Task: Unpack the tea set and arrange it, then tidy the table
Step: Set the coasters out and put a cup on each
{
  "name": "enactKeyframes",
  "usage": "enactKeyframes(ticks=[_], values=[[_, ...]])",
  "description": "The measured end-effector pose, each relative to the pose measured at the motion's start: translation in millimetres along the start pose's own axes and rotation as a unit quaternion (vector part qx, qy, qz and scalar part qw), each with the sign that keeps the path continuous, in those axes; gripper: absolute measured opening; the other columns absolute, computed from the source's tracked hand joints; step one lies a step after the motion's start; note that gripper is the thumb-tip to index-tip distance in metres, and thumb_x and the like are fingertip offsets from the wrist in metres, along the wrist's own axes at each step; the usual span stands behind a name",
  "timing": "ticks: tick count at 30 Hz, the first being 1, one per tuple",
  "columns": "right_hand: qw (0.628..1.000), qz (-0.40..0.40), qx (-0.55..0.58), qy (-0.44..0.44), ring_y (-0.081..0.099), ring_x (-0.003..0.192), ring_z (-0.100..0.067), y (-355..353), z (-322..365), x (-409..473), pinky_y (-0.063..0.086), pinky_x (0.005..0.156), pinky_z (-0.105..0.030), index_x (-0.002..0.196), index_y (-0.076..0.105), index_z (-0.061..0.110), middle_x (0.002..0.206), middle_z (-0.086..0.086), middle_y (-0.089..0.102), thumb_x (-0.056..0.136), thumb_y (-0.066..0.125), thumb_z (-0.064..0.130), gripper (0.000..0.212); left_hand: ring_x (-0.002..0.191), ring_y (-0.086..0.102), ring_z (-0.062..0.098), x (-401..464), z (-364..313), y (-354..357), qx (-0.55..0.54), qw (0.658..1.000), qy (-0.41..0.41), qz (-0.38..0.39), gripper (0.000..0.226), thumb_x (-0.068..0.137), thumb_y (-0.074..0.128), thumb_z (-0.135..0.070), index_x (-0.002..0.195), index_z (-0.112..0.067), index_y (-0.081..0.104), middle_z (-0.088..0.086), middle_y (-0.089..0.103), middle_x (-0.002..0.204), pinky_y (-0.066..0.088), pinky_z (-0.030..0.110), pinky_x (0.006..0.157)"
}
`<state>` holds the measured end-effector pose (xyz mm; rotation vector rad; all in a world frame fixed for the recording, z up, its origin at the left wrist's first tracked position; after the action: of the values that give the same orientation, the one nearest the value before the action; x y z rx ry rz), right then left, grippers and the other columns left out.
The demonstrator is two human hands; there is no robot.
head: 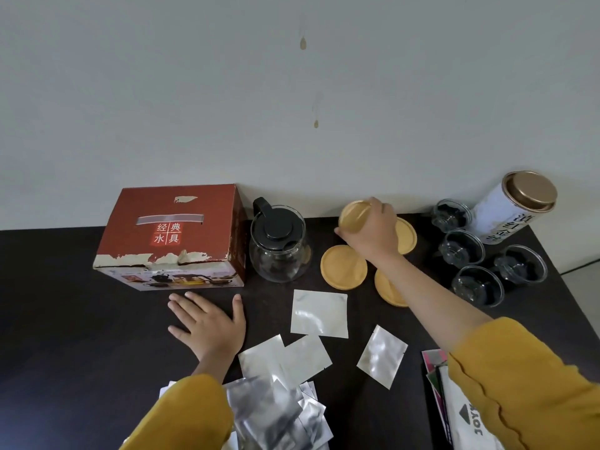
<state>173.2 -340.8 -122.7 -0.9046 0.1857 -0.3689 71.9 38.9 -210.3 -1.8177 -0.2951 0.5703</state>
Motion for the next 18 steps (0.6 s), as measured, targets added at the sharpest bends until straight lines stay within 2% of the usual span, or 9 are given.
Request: enactKeyframes(ticks=[8,13,18], values=[[0.998,-0.051,-0.006,-0.028,0.04,0.126,-0.029,24.5,25.0,-3.2,0.042,0.097,-0.033,0.137,0.037,0.005,0.134,-0.012,0.041,0.065,0.085,0.044,0.096,0.145,-0.008,0.034,-0.4,-0.7,1.6,0.002,1.0,0.004,-0.002,0.098,0.087,0.034,-0.064,0.147,0.006,0.002,0.025,-0.006,0.155,0.009,0.061,0.111],[0.998,0.011,-0.06,-0.023,0.04,0.122,-0.033,42.2,23.8,-5.2,0.042,0.097,-0.038,0.132,0.04,0.004,0.129,-0.015,0.045,0.065,0.084,0.047,0.091,0.145,-0.009,0.035,0.3,-0.8,1.7,0.007,1.0,0.004,-0.003,0.098,0.087,0.033,-0.065,0.147,0.006,0.0,0.025,-0.008,0.155,0.009,0.061,0.111],[0.998,0.064,-0.01,-0.013,0.038,0.129,-0.03,57.7,12.9,-11.6,0.042,0.098,-0.039,0.134,0.039,0.006,0.136,-0.012,0.044,0.07,0.082,0.044,0.086,0.145,-0.009,0.035,0.5,-1.0,2.1,0.012,1.0,0.003,0.0,0.098,0.087,0.031,-0.066,0.147,0.005,0.0,0.025,-0.008,0.155,0.01,0.061,0.111]])
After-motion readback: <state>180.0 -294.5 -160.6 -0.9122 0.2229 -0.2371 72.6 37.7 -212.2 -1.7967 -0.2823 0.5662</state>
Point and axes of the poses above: each hand's wrist, its own x-axis towards the middle knuckle, its own y-axis out of the palm, z = x × y, the point moved 10 cm from there along x, towards the middle knuckle
